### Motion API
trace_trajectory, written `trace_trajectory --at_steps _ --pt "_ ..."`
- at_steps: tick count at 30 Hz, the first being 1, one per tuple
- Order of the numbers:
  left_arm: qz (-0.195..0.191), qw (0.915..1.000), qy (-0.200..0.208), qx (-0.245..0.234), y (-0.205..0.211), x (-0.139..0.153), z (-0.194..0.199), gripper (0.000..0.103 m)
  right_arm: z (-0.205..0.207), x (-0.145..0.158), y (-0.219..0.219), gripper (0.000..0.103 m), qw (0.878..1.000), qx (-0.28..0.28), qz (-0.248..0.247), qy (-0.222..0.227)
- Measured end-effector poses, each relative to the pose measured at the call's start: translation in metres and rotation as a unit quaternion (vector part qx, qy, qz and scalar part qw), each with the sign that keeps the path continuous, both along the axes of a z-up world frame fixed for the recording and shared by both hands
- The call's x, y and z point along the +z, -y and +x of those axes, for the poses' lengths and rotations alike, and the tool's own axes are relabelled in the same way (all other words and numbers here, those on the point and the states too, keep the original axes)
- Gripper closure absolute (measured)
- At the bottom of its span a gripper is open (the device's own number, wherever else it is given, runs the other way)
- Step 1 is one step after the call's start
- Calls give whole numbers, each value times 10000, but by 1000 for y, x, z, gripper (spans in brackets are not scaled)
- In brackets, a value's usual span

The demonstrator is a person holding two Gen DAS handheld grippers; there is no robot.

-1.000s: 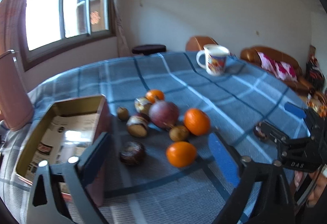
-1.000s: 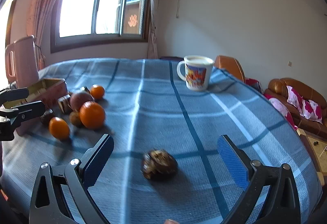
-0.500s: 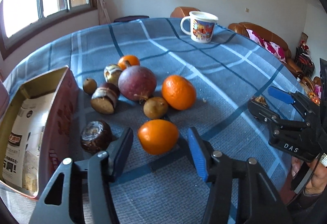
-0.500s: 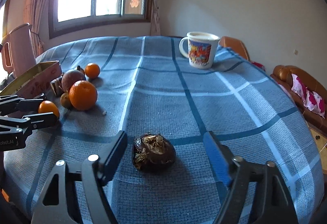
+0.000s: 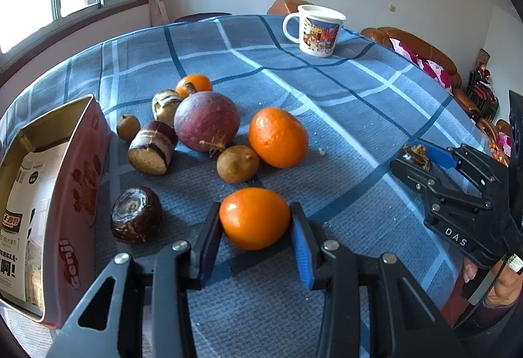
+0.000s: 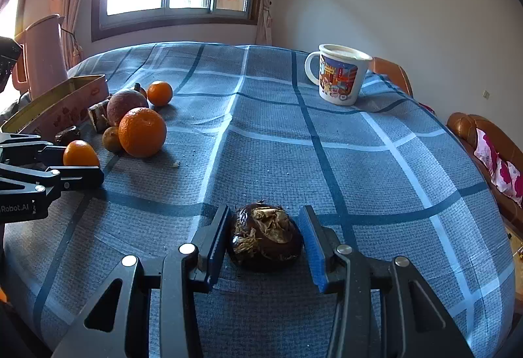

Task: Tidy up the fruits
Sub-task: 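Grasp the dark brown round fruit with the right tool while the left tool grasps a tangerine, then carry the tangerine in the left tool while the right tool carries the dark fruit over the tin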

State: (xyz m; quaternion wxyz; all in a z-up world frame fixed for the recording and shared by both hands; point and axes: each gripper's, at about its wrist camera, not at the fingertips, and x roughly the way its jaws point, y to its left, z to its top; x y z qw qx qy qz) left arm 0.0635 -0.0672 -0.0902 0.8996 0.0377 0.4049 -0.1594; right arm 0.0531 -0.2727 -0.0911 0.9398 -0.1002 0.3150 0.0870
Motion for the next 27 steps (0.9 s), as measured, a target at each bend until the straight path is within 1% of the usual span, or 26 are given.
trace_trajectory --at_steps 5,14,19,27 --pt "-79 9996 241 88 -4 6 -6 61 -5 3 -1 58 9998 31 -8 196" --pt "-102 9967 760 257 -9 17 -18 61 -15 7 -3 58 9981 168 1 596" --pt "-6 9931 1114 357 -8 22 -27 61 -21 8 -2 58 9963 278 57 812" --pt "-74 9876 1485 512 -13 29 -38 61 -27 10 -1 58 9936 386 118 1059"
